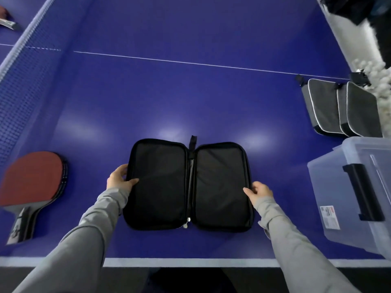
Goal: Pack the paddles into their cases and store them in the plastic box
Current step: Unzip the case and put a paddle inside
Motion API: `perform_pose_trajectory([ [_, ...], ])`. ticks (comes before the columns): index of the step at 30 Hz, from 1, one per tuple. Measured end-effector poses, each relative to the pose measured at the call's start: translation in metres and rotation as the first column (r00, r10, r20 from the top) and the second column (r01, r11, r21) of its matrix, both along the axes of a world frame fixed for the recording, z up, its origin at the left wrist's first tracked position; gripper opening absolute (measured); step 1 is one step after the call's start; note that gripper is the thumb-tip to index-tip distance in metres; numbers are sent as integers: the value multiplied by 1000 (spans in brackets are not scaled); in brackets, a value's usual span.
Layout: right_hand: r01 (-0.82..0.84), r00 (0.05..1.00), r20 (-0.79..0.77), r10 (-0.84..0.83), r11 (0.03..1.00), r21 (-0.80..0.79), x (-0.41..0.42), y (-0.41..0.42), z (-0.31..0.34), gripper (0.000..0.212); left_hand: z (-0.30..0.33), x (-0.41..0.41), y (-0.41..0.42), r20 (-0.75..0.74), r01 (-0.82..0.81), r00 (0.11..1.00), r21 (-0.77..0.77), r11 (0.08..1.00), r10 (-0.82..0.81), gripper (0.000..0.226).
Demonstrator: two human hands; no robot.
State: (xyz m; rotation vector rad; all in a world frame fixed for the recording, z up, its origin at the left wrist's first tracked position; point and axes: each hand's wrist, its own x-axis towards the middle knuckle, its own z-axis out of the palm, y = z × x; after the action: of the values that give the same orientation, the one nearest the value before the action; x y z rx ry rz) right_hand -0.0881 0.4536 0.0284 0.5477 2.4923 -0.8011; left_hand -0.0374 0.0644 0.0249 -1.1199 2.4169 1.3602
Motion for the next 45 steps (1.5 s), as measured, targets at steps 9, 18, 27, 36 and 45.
perform_pose_trajectory([
  [9, -346, 826, -321, 464, 866, 361, 19, -31, -7, 73, -1, 13, 57, 215, 519, 847, -530, 670, -486, 97],
  [18, -699, 677, 16, 736, 636, 326, 24, -50, -39, 81, -34, 22, 75, 459, 790, 609, -414, 451, -646, 100],
  [27, -695, 669, -8, 743, 630, 346, 26, -46, -46, 80, -43, 25, 72, 453, 783, 618, -426, 453, -643, 100],
  [36, -709, 672, 97, 734, 601, 368, 22, -53, -38, 82, -24, 25, 60, 223, 737, 666, -344, 582, -712, 77],
  [45, -605, 771, 92, 631, 679, 415, 34, -64, -23, 78, 15, 118, -114, -221, -132, 975, -669, 732, -27, 57],
])
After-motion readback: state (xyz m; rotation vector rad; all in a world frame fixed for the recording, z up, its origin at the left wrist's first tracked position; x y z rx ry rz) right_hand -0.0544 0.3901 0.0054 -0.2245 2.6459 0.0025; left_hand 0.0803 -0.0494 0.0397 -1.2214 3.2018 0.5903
